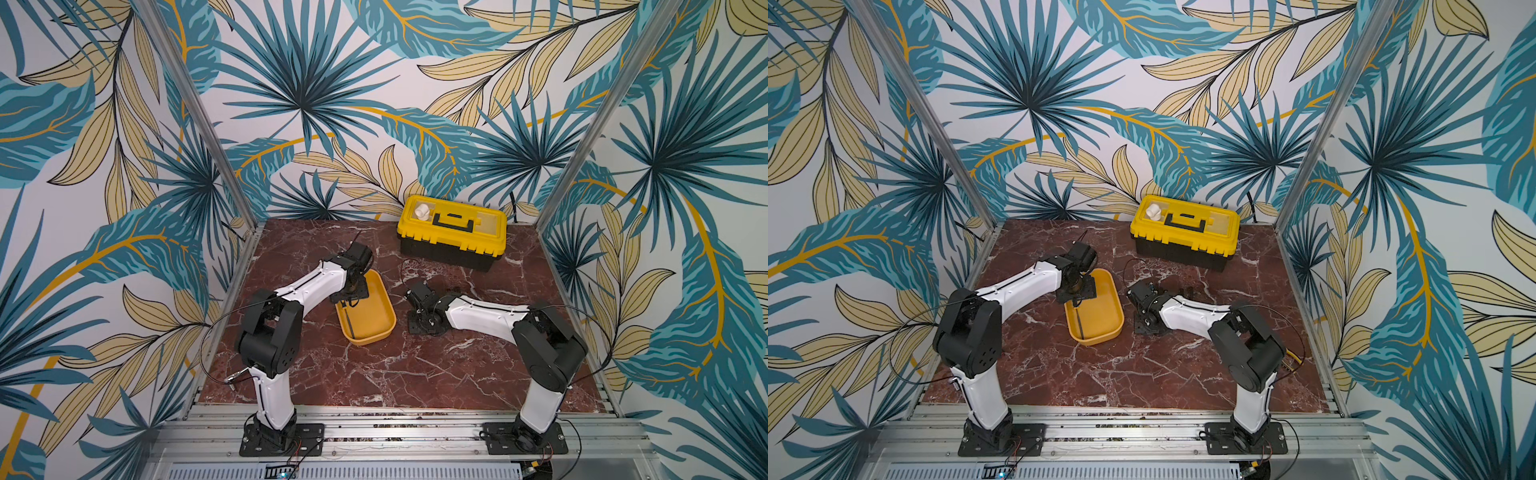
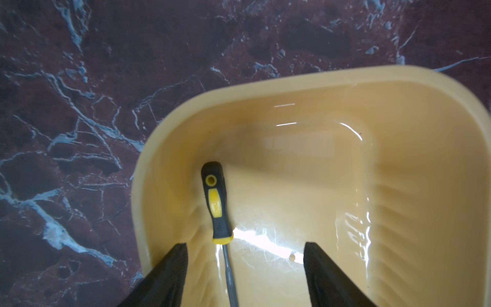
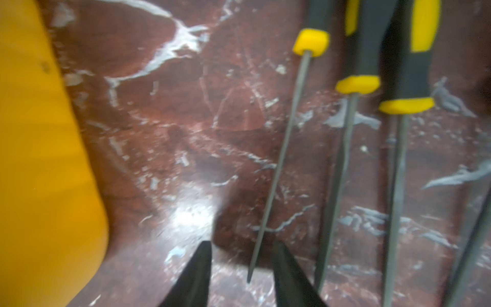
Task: Take the file tool out of the storage box
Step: Place the file tool at the center of the board, then pick up the file tool from the storage box.
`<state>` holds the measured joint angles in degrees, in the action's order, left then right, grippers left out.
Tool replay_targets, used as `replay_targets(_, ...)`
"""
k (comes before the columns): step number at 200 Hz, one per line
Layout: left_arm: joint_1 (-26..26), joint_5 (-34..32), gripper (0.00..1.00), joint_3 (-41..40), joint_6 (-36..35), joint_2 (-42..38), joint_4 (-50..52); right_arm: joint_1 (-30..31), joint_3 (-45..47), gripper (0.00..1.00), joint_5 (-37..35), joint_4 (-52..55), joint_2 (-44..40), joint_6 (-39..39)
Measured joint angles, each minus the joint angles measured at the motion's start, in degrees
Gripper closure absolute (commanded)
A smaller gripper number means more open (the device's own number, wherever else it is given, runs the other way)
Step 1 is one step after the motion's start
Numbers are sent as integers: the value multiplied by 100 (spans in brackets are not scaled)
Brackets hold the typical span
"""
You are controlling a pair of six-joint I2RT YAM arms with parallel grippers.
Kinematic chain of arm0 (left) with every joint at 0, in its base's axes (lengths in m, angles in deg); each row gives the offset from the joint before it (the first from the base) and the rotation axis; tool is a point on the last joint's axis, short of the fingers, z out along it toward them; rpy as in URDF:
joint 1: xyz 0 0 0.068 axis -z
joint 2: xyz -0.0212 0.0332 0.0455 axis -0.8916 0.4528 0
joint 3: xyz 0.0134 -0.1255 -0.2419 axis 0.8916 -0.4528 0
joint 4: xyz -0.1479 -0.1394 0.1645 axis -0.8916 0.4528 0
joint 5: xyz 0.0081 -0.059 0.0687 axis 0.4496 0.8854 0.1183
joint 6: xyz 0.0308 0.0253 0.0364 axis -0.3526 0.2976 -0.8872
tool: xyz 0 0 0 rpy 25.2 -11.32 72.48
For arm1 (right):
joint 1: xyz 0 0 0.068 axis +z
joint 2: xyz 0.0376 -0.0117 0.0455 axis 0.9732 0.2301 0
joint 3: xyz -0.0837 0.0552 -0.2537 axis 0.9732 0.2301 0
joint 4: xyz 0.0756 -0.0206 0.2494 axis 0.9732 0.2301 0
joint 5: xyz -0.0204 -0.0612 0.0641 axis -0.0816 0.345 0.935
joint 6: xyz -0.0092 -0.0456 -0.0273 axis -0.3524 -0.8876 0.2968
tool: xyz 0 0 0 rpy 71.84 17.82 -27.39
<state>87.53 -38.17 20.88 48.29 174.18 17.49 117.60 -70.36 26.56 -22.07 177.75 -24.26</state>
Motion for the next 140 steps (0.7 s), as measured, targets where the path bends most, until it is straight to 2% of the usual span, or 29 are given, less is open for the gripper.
replay_targets(17,4,-61,29,0,122,85,2,7,48,40,96,-4,-278,-109)
replay_targets(74,13,-345,31,101,431,306,20,7,68,31,111,66,-1167,-509)
replay_targets(107,11,-529,32,188,568,479,98,7,232,13,151,20,-1250,-588)
replay_targets(140,13,-699,36,356,686,739,168,7,492,11,295,-118,-1279,-581)
